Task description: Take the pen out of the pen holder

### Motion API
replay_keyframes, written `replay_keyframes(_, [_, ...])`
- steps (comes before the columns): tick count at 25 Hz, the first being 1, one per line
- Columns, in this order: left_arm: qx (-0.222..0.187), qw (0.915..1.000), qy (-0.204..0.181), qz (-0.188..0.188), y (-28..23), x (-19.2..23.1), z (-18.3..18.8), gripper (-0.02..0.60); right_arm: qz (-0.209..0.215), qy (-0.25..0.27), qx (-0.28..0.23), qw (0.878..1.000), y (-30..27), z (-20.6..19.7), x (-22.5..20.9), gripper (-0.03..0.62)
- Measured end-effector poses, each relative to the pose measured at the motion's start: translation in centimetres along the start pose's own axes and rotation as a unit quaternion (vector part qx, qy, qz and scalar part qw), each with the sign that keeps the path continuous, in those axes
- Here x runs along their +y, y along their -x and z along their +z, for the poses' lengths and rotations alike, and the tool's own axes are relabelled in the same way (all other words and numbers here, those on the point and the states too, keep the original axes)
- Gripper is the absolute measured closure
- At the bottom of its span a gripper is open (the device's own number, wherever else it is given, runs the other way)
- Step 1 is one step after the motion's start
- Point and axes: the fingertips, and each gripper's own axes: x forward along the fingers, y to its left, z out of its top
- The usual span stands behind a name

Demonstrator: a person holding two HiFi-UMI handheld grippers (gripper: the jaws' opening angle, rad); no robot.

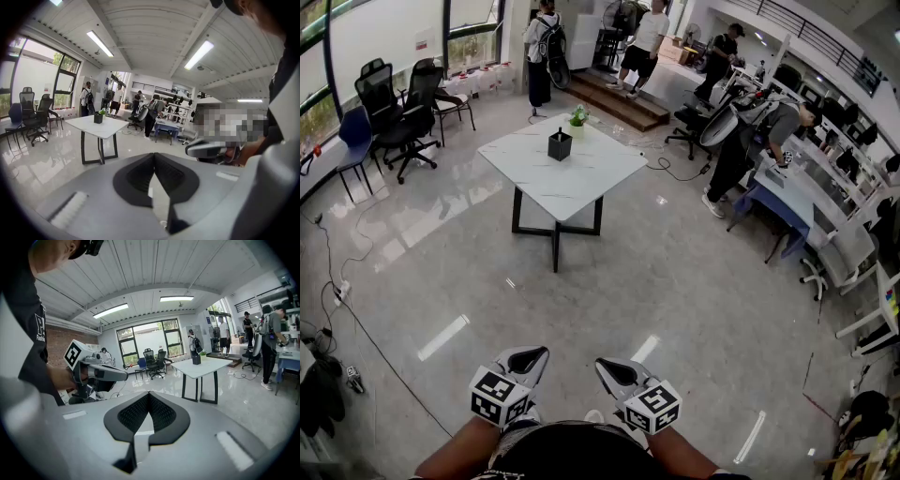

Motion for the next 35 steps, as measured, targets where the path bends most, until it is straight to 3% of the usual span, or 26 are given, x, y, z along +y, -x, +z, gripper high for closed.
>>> replay_keyframes(16, [-0.001,1.0000,0.002,-0.001,0.0,0.7,-0.2,0.525,0.017,-0.003,-0.005,1.000,-0.8,0.3,1.0,0.594])
replay_keyframes(35, [-0.007,0.9999,0.005,-0.010,2.6,4.5,-0.6,0.525,-0.001,0.009,-0.003,1.000,-4.3,0.8,3.6,0.594])
